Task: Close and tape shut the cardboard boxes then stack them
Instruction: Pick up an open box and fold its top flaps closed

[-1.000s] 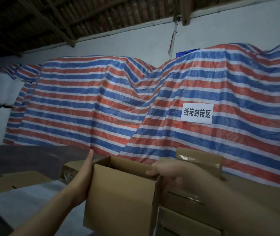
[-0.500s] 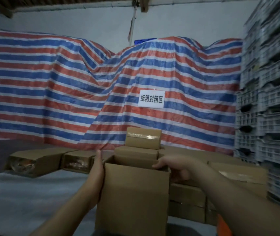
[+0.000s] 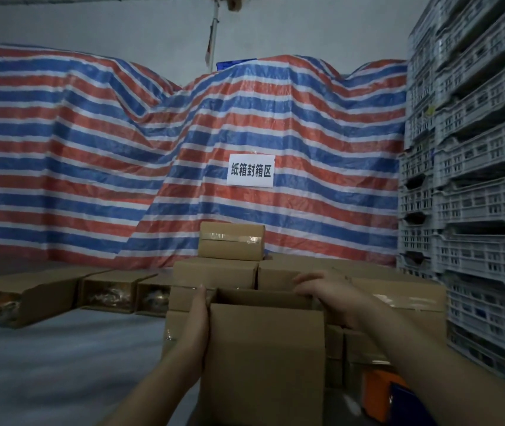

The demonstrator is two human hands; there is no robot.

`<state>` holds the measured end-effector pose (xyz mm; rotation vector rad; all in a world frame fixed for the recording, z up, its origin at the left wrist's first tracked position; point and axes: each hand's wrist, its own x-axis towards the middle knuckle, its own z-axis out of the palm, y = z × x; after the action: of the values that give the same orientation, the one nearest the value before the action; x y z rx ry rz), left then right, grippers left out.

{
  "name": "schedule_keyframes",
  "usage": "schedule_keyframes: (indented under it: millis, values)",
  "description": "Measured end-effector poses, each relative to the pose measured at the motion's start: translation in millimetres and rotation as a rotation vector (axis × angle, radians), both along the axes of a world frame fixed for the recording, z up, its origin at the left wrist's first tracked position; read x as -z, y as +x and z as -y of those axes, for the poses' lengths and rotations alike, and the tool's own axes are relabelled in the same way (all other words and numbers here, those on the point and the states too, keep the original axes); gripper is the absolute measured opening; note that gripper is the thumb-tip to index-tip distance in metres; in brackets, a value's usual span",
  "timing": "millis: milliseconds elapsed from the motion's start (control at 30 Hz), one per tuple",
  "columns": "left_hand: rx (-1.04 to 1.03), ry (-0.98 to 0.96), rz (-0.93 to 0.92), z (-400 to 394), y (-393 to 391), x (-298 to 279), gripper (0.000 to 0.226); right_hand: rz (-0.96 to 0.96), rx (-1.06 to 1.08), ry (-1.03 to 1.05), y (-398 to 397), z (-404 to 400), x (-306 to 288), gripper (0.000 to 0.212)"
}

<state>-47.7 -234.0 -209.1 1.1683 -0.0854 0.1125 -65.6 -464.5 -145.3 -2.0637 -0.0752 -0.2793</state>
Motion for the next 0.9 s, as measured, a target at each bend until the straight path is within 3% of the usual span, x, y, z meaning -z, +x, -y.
schedule_keyframes:
  millis: [67, 133, 233, 400, 533, 900]
  values:
    - [0.019, 0.036, -0.018, -4, 1, 2, 0.057, 0.128, -0.048, -0.240, -7, -2, -8, 0.016]
    - [0.069, 0.073, -0.007, -8, 0, 6, 0.059, 0.092, -0.114, -0.446, -12, -6, -12, 0.009]
    - [0.112, 0.098, 0.030, -12, -7, 11, 0.047, 0.028, -0.123, -0.622, -13, -11, -13, 0.018]
    - [0.130, 0.139, 0.074, -16, -12, 12, 0.043, -0.029, -0.114, -0.602, -15, -12, -14, 0.042]
    - [0.090, 0.108, 0.106, -17, -16, 7, 0.021, -0.058, -0.107, -0.590, -12, -11, -13, 0.058]
    - [0.125, 0.071, 0.131, -22, -4, 13, 0.023, -0.025, -0.105, -0.591, -10, -10, -8, 0.064]
